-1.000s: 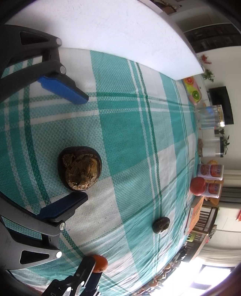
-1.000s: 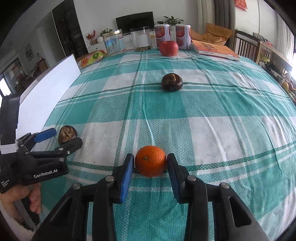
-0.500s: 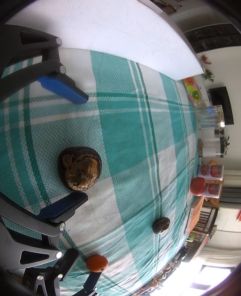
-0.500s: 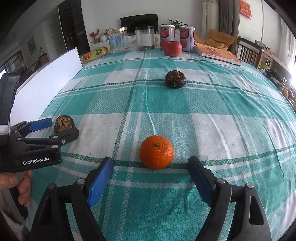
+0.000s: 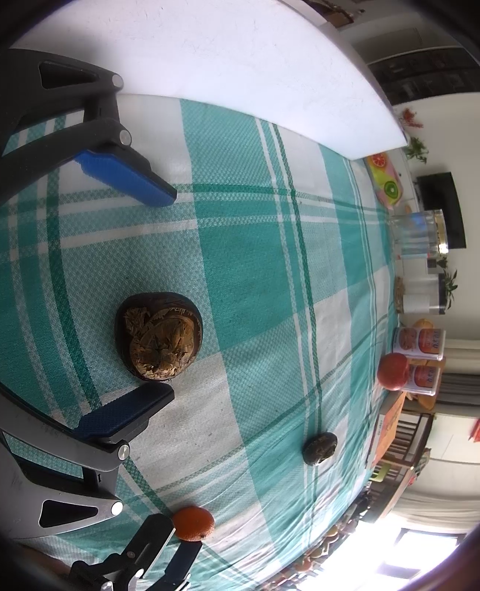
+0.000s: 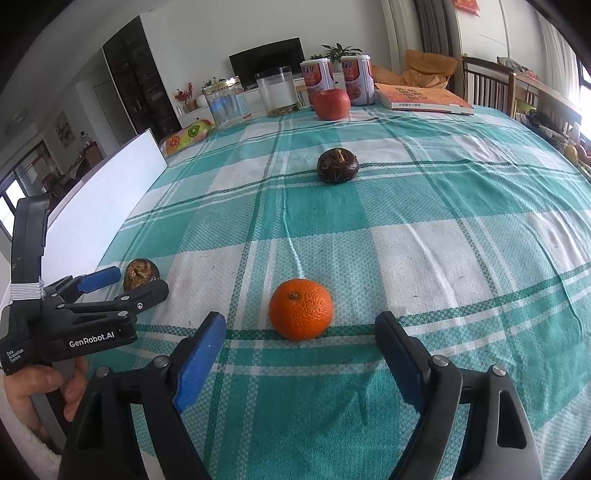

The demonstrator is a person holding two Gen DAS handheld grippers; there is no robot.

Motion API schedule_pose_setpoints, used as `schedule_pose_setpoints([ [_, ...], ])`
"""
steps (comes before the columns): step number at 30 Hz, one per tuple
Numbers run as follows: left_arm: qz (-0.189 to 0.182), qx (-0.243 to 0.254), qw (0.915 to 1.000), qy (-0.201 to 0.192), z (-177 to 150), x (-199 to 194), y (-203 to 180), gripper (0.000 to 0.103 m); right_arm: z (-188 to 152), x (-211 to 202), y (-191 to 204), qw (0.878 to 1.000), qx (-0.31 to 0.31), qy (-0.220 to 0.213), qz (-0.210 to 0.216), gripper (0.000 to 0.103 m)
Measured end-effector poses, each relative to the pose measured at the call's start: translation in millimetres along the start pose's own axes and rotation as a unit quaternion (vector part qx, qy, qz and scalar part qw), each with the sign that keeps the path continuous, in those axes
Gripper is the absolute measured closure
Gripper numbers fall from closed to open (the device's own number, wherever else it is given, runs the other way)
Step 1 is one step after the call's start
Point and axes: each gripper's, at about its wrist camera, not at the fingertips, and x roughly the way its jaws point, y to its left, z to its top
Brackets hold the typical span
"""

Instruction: Organize fruits

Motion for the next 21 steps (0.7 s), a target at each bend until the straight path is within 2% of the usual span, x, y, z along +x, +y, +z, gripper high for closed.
schedule_pose_setpoints([
  [4,-0.010,0.007,0.9999,0.005,-3,-5,-2,0.008,0,-4,-3,1.000,0.007,-0.006,-0.001,0.020],
  [7,-0.018,0.014,0.9997,-0.006,-5,-14,-6,0.009,1,-7,-6,1.000,0.019,-0.013,0.014,0.021],
  [9,-0.019,0.021,0.9995,-0.011,-2,-16,-8,0.025,5,-4,-6,1.000,0.019,-0.012,0.015,0.023],
  [10,-0.024,0.024,0.9994,-0.006,-1,-14,-9,0.045,6,-1,-5,1.000,0.016,-0.008,0.011,0.026],
  [11,-0.031,0.023,0.9992,0.004,0,-11,-10,0.058,8,3,-4,1.000,0.012,-0.002,0.010,0.039],
  [12,-0.027,0.024,0.9993,-0.001,0,-11,-10,0.058,8,7,-3,1.000,0.008,0.005,0.009,0.052],
  [13,-0.024,0.025,0.9994,0.000,0,-12,-11,0.058,8,7,-1,1.000,-0.001,0.002,-0.003,0.057],
  [14,-0.027,0.023,0.9994,0.002,-2,-14,-11,0.059,8,6,0,1.000,-0.003,0.004,0.000,0.069],
  [17,-0.074,-0.006,0.9972,0.004,-7,-38,-4,0.059,3,-8,-1,1.000,0.012,-0.009,0.009,0.069],
  [19,-0.127,-0.032,0.9913,0.011,-13,-64,3,0.059,1,-19,5,0.999,0.015,-0.011,0.029,0.070],
  [21,-0.172,-0.051,0.9838,0.009,-16,-94,13,0.059,1,-26,17,0.997,0.025,-0.002,0.066,0.069],
])
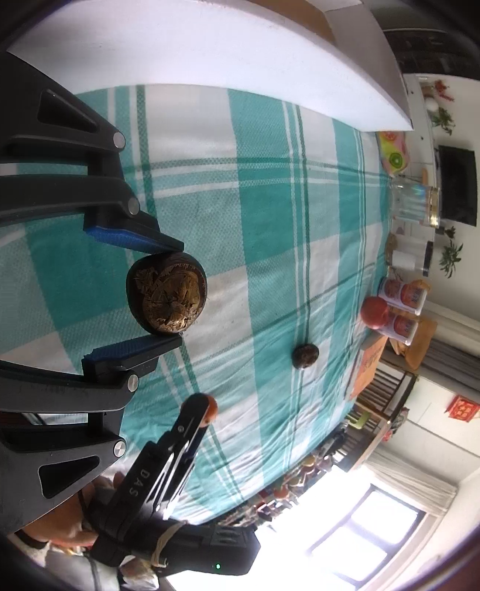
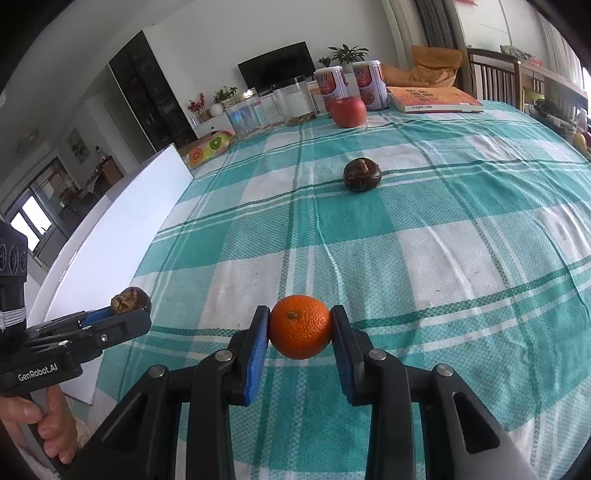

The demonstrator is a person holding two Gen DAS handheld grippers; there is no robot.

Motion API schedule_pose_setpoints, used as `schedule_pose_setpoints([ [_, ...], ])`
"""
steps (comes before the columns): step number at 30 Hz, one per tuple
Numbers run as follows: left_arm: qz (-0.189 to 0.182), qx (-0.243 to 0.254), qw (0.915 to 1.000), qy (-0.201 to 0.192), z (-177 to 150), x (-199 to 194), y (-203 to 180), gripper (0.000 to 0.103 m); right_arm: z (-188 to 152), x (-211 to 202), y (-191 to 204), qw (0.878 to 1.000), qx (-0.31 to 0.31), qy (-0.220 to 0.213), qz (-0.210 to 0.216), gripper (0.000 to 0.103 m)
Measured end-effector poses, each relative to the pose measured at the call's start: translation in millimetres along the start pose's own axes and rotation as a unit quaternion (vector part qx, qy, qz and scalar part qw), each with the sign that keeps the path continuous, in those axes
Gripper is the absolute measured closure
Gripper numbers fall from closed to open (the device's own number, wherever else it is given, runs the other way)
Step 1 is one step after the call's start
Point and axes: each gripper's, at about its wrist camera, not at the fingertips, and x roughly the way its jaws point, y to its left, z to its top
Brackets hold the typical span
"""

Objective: Organize fruits
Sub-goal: 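Carry the passion fruit and orange into the white box and open both grippers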

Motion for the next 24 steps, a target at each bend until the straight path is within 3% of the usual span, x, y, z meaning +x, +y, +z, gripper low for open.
schedule_pose_setpoints([
  [2,-0.019,-0.010,0.9996,-0.017,1,-36,5,0.059,3,-3,23,0.999,0.001,0.011,0.044,0.070],
  [5,0.006,-0.026,0.9982,-0.053,6,-88,27,0.059,15,-6,82,0.993,-0.027,0.022,0.116,0.069],
  [8,0.070,-0.058,0.9929,-0.077,8,-125,69,0.058,25,-11,150,0.980,-0.076,0.032,0.180,0.069],
  [11,0.147,-0.105,0.9800,-0.083,3,-142,121,0.058,26,-5,215,0.964,-0.127,0.061,0.224,0.069],
  [16,0.245,-0.143,0.9564,-0.067,-13,-143,177,0.057,4,25,286,0.946,-0.204,0.115,0.226,0.068],
  [18,0.268,-0.155,0.9485,-0.070,-16,-145,183,0.040,0,32,292,0.945,-0.202,0.126,0.227,0.051],
  [19,0.272,-0.161,0.9456,-0.079,-16,-147,183,0.023,1,32,288,0.946,-0.190,0.122,0.233,0.046],
  [20,0.271,-0.163,0.9441,-0.094,-16,-150,180,0.017,3,28,279,0.948,-0.179,0.111,0.239,0.037],
  [21,0.267,-0.160,0.9444,-0.106,-15,-153,175,0.017,7,24,267,0.952,-0.169,0.095,0.236,0.030],
  [24,0.238,-0.136,0.9543,-0.118,-5,-147,151,0.017,22,9,219,0.970,-0.152,0.042,0.187,0.023],
])
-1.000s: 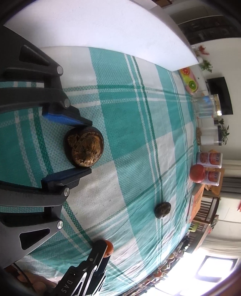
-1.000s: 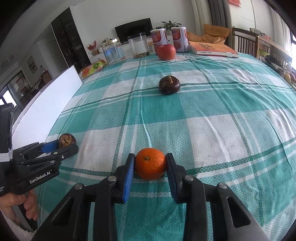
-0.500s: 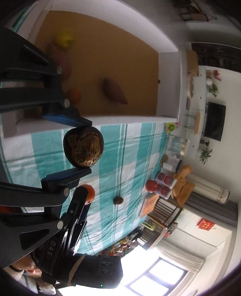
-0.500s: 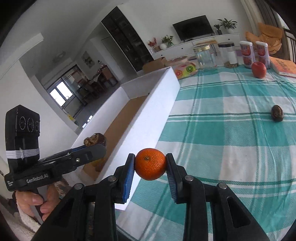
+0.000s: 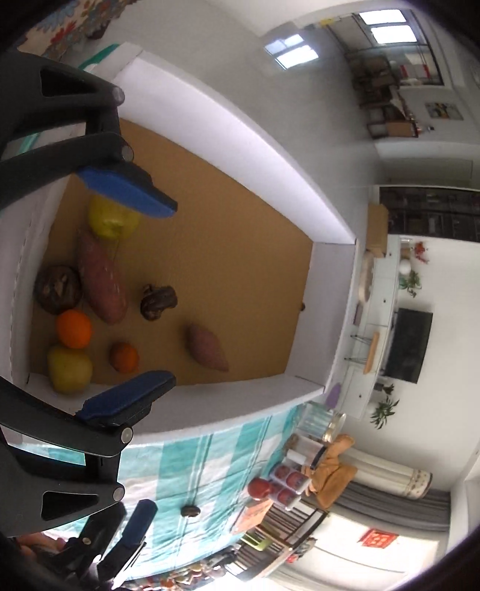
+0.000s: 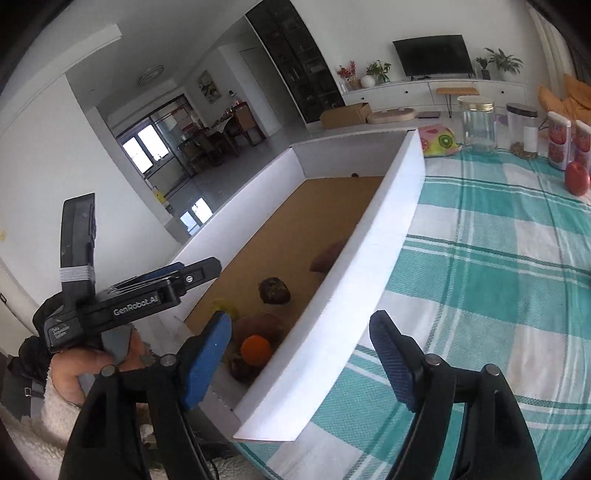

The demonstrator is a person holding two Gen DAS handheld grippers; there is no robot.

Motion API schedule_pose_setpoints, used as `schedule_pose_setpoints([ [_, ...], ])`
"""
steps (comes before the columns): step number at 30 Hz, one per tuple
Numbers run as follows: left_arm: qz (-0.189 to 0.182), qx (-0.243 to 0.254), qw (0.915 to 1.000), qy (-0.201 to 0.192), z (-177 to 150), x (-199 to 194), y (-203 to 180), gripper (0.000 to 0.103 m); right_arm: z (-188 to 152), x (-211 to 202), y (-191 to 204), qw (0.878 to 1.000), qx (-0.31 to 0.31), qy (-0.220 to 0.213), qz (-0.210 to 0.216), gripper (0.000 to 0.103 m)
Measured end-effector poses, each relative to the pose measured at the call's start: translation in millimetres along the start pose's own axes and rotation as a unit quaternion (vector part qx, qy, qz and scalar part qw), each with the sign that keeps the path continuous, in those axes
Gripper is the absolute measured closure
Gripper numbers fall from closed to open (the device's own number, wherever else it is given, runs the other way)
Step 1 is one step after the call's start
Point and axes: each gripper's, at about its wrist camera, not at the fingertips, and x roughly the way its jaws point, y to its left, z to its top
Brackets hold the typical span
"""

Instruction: Organize fruits

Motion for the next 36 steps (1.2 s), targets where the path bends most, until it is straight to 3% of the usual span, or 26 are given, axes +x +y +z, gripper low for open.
schedule_pose_setpoints([
  [2,-0.041,0.023,0.9989,-0.008,-1,-6,-27,0.017,-10,-20,-35,0.997,0.007,-0.026,-0.071,0.020],
  [5,-0.110,0.075,0.9911,-0.005,-11,-12,-81,0.015,-40,-43,-100,0.978,0.028,-0.034,-0.205,0.018],
  [8,-0.174,0.139,0.9745,0.026,-27,-2,-145,0.013,-72,-60,-164,0.950,0.073,-0.013,-0.305,0.018],
  [11,-0.218,0.183,0.9568,0.059,-52,25,-203,0.013,-100,-84,-208,0.926,0.130,-0.016,-0.354,0.018],
  [13,-0.212,0.199,0.9532,0.083,-67,53,-234,0.013,-106,-104,-225,0.914,0.183,-0.030,-0.362,0.018],
  [15,-0.190,0.210,0.9547,0.092,-80,77,-256,0.013,-103,-115,-228,0.908,0.186,-0.054,-0.372,0.018],
  [20,-0.135,0.234,0.9594,0.082,-98,115,-274,0.013,-108,-107,-237,0.889,0.201,-0.026,-0.410,0.017],
  [36,-0.109,0.239,0.9618,0.075,-100,129,-275,0.007,-108,-93,-243,0.896,0.201,0.002,-0.397,0.001],
])
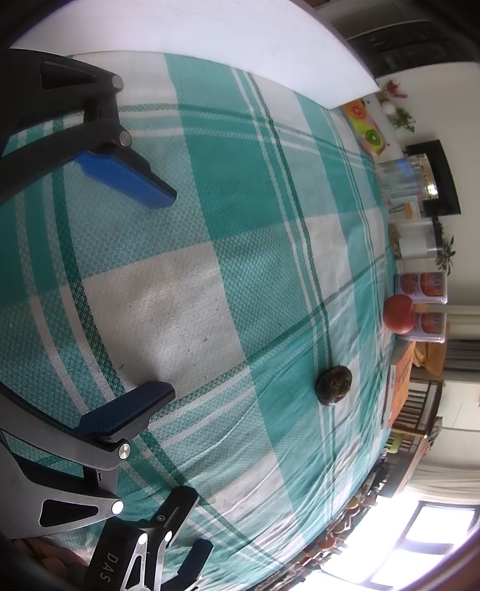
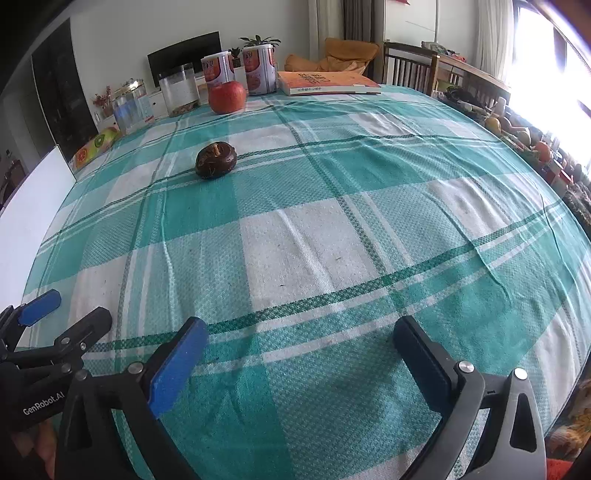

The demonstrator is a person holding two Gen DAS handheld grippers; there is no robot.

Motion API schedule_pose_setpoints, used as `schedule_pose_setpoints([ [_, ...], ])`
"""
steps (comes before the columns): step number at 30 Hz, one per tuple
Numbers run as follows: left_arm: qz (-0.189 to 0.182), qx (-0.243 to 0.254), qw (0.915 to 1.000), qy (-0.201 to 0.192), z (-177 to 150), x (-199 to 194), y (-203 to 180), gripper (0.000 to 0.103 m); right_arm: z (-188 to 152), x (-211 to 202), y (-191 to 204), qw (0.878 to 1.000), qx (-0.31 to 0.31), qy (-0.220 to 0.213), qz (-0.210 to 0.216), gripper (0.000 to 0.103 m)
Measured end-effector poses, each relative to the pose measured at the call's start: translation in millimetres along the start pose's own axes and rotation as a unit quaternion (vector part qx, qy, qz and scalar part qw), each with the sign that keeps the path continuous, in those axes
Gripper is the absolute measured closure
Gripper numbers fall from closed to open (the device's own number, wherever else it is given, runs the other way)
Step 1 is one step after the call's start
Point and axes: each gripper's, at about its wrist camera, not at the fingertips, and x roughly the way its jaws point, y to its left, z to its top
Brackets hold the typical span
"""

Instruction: Organize fruits

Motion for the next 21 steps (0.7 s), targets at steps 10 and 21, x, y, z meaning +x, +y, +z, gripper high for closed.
schedule_pose_setpoints([
  [10,0.000,0.000,1.0000,0.000,0,-1,0,0.006,0,1,2,1.000,-0.005,0.004,-0.003,0.000],
  [21,-0.029,0.006,0.9994,0.015,20,8,-3,0.006,0,1,3,1.000,-0.006,0.004,-0.003,0.000],
])
